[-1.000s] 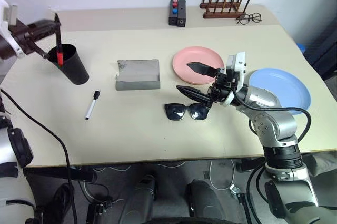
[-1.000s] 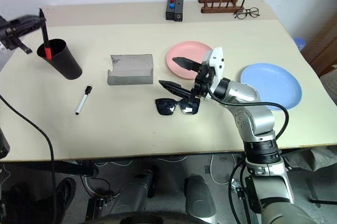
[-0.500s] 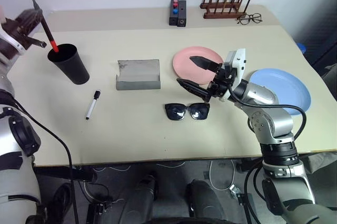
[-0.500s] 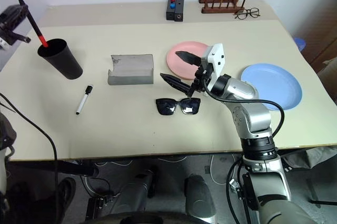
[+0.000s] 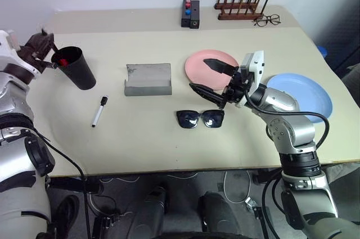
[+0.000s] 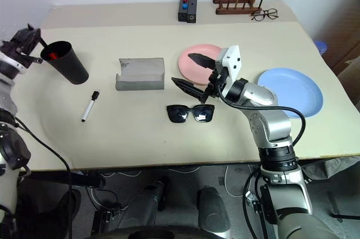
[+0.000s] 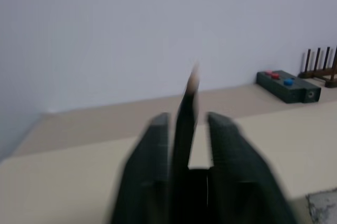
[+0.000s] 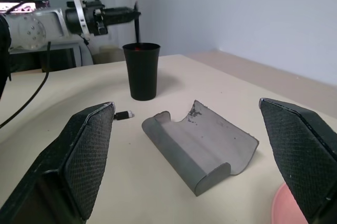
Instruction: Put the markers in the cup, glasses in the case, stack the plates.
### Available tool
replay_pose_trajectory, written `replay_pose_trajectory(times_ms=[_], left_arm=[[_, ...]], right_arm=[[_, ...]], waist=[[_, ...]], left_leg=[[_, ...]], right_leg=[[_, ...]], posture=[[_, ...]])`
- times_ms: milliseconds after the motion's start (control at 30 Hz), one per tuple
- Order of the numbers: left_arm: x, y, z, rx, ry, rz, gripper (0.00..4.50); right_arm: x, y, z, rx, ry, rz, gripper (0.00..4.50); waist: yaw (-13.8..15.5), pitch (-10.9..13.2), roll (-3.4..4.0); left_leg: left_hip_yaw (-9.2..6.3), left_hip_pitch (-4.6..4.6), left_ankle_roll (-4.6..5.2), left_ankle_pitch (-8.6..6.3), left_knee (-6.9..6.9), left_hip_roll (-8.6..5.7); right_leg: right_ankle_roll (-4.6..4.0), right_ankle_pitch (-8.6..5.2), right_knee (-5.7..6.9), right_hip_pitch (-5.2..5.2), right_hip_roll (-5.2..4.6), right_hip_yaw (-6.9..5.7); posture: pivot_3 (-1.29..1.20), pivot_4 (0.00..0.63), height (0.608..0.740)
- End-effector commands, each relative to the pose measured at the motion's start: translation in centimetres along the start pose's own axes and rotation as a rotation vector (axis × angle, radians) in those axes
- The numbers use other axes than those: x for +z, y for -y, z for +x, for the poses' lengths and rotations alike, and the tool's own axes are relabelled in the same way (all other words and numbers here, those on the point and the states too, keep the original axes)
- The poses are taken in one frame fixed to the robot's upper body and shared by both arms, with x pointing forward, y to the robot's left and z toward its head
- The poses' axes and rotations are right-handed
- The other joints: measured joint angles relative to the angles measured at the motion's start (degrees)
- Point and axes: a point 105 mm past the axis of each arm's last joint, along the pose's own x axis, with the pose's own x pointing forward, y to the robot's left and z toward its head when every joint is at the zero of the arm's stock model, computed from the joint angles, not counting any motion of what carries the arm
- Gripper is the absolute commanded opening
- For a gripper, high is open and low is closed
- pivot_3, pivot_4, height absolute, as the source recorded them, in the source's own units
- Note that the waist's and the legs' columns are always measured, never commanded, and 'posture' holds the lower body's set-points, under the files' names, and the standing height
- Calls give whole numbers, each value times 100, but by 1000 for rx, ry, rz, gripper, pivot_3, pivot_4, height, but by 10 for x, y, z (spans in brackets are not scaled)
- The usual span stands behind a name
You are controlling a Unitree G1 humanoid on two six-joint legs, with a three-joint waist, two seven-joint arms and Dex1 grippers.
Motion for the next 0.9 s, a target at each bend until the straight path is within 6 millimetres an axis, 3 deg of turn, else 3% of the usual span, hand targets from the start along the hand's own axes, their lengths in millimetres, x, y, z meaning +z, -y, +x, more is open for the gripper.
replay_pose_trajectory(times_ms=[33,100,133,267,467,567,833,900], left_arm=[[14,-5,-1,11,50,20,3163],[19,-3,2,-5,62,22,4228],[22,-2,3,-17,68,26,4429],[30,7,10,-101,54,-9,4429],[51,46,18,-372,-39,4,4429],[56,63,19,-413,-122,-2,4429],[48,113,8,-421,-327,-104,4429],[37,118,0,-393,-443,-68,4429]], right_arm=[[17,-3,2,18,40,-52,4500],[17,-3,2,18,40,-51,4500],[17,-3,2,18,39,-51,4500],[16,-3,2,14,38,-48,4500],[14,-3,-2,27,31,-45,4500],[14,-2,-5,39,28,-39,4500],[12,0,-7,50,20,-34,4500],[12,-2,-7,53,21,-33,4500]], waist=[[-7,0,0],[-11,0,0],[-12,0,0],[-6,0,0],[-13,0,0],[-30,0,0],[-80,-1,2],[-77,-1,2]], left_leg=[[0,0,0,0,0,0],[0,0,0,0,-1,0],[0,0,0,0,-1,0],[0,0,0,0,0,0],[-1,-1,-1,1,0,1],[0,0,-1,1,-1,2],[-2,3,-2,1,-3,6],[-3,3,-3,1,-2,5]], right_leg=[[0,0,0,0,0,0],[0,0,0,-1,0,0],[0,0,0,-1,0,0],[0,0,0,0,1,-1],[0,0,0,0,2,0],[0,0,0,0,2,2],[-1,-1,2,1,4,7],[-1,-1,2,0,5,7]], posture=[[0,150,740],[0,150,740],[0,150,740],[0,150,740],[0,150,740],[0,150,740],[0,150,740],[0,150,740]])
